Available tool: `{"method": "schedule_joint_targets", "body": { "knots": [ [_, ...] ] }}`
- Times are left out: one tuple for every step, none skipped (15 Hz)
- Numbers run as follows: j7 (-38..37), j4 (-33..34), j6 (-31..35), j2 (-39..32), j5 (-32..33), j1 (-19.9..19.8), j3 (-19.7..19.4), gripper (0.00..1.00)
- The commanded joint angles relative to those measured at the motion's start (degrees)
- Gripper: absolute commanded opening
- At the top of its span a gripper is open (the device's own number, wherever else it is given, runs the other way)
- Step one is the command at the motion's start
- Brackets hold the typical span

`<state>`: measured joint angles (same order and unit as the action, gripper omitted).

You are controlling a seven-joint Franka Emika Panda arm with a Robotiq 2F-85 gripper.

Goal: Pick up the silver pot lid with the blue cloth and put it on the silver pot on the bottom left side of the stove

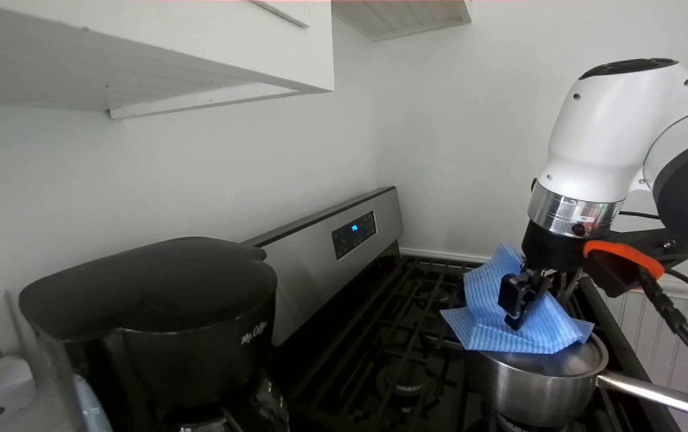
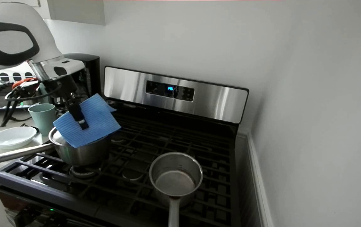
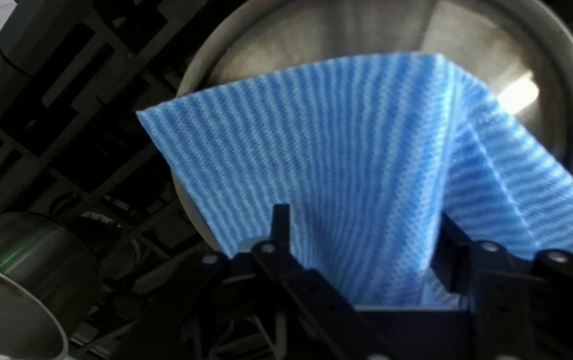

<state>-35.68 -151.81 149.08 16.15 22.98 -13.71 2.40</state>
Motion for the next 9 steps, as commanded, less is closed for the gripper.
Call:
{"method": "schedule_joint_targets", "body": {
  "knots": [
    [-0.3, 0.2, -0.3, 0.9, -0.9, 0.0, 0.3, 0.98],
    [0.0, 0.5, -0.7, 1.2, -1.2, 0.1, 0.2, 1.0],
    [0.3, 0.9, -1.1, 1.3, -1.3, 0.1, 0.1, 1.0],
    [0.9, 1.3, -1.4, 1.4, -1.5, 0.2, 0.0, 1.0],
    [1.9, 1.7, -1.9, 1.7, -2.3, 0.5, -0.4, 1.0],
    [2.6, 2.1, -2.5, 2.0, -3.2, 0.8, -0.6, 1.0],
    [4.2, 2.7, -3.6, 2.5, -4.8, 1.3, -1.1, 1.0],
    [5.0, 3.3, -4.5, 2.9, -5.8, 1.5, -1.2, 1.0],
    [6.5, 4.0, -5.9, 3.4, -7.2, 1.8, -1.5, 1.0]
  ]
}}
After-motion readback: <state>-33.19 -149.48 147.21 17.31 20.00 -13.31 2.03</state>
